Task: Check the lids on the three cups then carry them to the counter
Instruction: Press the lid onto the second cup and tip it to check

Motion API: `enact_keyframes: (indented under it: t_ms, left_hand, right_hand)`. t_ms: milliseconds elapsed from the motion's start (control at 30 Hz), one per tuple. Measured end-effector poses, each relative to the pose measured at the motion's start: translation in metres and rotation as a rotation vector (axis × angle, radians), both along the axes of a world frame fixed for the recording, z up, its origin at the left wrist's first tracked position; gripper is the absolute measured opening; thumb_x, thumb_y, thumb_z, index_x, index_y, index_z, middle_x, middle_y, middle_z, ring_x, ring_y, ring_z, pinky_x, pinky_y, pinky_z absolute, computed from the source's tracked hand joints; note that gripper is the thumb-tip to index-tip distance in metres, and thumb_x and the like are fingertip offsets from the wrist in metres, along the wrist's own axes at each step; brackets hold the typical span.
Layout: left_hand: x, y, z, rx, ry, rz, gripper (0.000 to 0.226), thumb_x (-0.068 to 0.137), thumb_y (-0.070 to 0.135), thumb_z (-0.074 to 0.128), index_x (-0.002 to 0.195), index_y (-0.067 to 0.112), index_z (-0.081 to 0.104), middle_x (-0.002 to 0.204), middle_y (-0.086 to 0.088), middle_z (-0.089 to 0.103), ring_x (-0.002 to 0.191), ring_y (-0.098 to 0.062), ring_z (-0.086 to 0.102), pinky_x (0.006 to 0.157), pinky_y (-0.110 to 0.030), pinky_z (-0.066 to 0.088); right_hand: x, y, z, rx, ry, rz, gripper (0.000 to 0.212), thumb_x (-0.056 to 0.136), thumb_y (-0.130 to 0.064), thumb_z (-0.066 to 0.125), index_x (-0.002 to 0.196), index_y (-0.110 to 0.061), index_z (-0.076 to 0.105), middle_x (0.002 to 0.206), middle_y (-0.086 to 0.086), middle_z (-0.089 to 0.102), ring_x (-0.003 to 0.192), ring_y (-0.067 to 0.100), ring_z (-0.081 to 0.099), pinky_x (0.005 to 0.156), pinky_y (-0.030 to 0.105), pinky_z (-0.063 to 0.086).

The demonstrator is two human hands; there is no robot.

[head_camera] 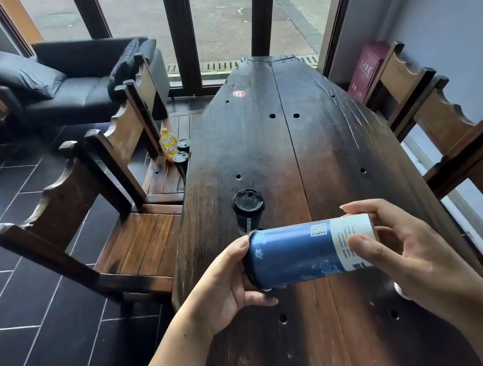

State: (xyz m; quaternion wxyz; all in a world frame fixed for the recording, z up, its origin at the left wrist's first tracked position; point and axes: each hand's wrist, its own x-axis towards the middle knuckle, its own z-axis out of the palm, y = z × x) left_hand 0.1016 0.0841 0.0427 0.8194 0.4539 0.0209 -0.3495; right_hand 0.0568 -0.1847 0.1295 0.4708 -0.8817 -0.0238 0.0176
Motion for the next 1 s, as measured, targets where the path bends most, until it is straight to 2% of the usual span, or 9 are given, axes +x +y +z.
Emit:
enact_keyframes:
  t_ms: [133, 333, 433, 500, 600, 700, 800, 867, 1000]
  left_hand:
    - [-0.0021, 0.0019, -0.0034, -0.06, -0.025, 0.059, 0.088, 0.065, 0.051, 0.093, 0.139, 0.018, 0.058, 0.149, -0.022, 0.054, 0.113, -0.039, 0.064, 0.074, -0.049, 0.065]
    - [-0.003, 0.0023, -0.0066, -0.131, -0.066, 0.08, 0.086, 0.066, 0.036, 0.096, 0.141, 0.019, 0.058, 0.153, -0.019, 0.051, 0.123, -0.038, 0.062, 0.087, -0.058, 0.06]
    - [-0.002, 0.0032, -0.0065, -0.146, -0.066, 0.079, 0.087, 0.068, 0.035, 0.095, 0.144, 0.019, 0.055, 0.155, -0.019, 0.049, 0.128, -0.04, 0.059, 0.092, -0.061, 0.057]
    - [-0.0017, 0.0039, -0.0051, -0.145, -0.05, 0.063, 0.088, 0.071, 0.041, 0.093, 0.146, 0.018, 0.052, 0.156, -0.02, 0.047, 0.13, -0.043, 0.057, 0.093, -0.063, 0.056]
    - [0.0001, 0.0042, -0.0012, -0.08, 0.011, 0.007, 0.09, 0.072, 0.063, 0.083, 0.144, 0.018, 0.055, 0.151, -0.023, 0.053, 0.133, -0.052, 0.055, 0.087, -0.059, 0.06]
    - [0.0033, 0.0042, 0.0007, 0.026, 0.036, -0.066, 0.086, 0.076, 0.079, 0.066, 0.142, 0.025, 0.058, 0.146, -0.022, 0.059, 0.125, -0.056, 0.058, 0.074, -0.047, 0.066]
    - [0.0044, 0.0005, 0.0007, 0.128, 0.064, -0.114, 0.078, 0.083, 0.078, 0.048, 0.141, 0.027, 0.059, 0.137, -0.022, 0.066, 0.106, -0.049, 0.069, 0.059, -0.035, 0.066]
    - [0.0049, -0.0023, -0.0012, 0.147, 0.087, -0.106, 0.077, 0.082, 0.075, 0.05, 0.139, 0.025, 0.06, 0.133, -0.024, 0.068, 0.091, -0.042, 0.075, 0.053, -0.033, 0.065]
    - [0.0056, -0.0034, -0.0054, 0.13, 0.089, -0.062, 0.072, 0.084, 0.068, 0.055, 0.138, 0.02, 0.062, 0.132, -0.028, 0.067, 0.089, -0.042, 0.074, 0.052, -0.035, 0.064]
  right_hand:
    - [0.0011, -0.0021, -0.0003, 0.07, 0.033, -0.027, 0.059, 0.074, -0.078, 0.058, 0.125, -0.048, 0.06, 0.112, -0.013, 0.075, 0.107, 0.009, 0.072, 0.082, 0.044, 0.065]
    - [0.0022, -0.0053, -0.0039, 0.144, 0.061, -0.096, 0.061, 0.074, -0.077, 0.063, 0.123, -0.041, 0.064, 0.108, -0.002, 0.076, 0.105, 0.022, 0.074, 0.082, 0.051, 0.065]
    - [0.0018, -0.0049, -0.0039, 0.123, 0.051, -0.086, 0.058, 0.073, -0.077, 0.063, 0.119, -0.04, 0.066, 0.107, -0.004, 0.077, 0.104, 0.018, 0.074, 0.082, 0.05, 0.065]
    - [0.0007, -0.0039, -0.0032, 0.098, 0.032, -0.077, 0.056, 0.073, -0.076, 0.062, 0.117, -0.042, 0.066, 0.106, -0.008, 0.077, 0.102, 0.013, 0.075, 0.081, 0.046, 0.065]
    - [-0.0009, -0.0015, -0.0001, 0.06, 0.009, -0.054, 0.055, 0.074, -0.073, 0.061, 0.119, -0.042, 0.065, 0.107, -0.013, 0.077, 0.102, 0.007, 0.074, 0.078, 0.037, 0.065]
    - [-0.0009, 0.0009, 0.0036, 0.015, -0.012, -0.018, 0.054, 0.076, -0.071, 0.06, 0.121, -0.04, 0.064, 0.108, -0.015, 0.078, 0.102, 0.004, 0.073, 0.076, 0.03, 0.062]
    - [-0.001, 0.0018, 0.005, 0.015, -0.012, -0.005, 0.053, 0.077, -0.069, 0.059, 0.12, -0.039, 0.064, 0.107, -0.015, 0.078, 0.102, 0.004, 0.073, 0.076, 0.03, 0.061]
    - [-0.0011, 0.0013, 0.0045, 0.01, -0.011, 0.003, 0.052, 0.078, -0.069, 0.058, 0.12, -0.039, 0.063, 0.108, -0.016, 0.078, 0.102, 0.005, 0.073, 0.076, 0.032, 0.061]
    - [-0.0004, -0.0008, 0.0035, 0.002, 0.002, 0.024, 0.05, 0.078, -0.068, 0.058, 0.121, -0.043, 0.061, 0.11, -0.018, 0.077, 0.104, 0.005, 0.072, 0.077, 0.032, 0.061]
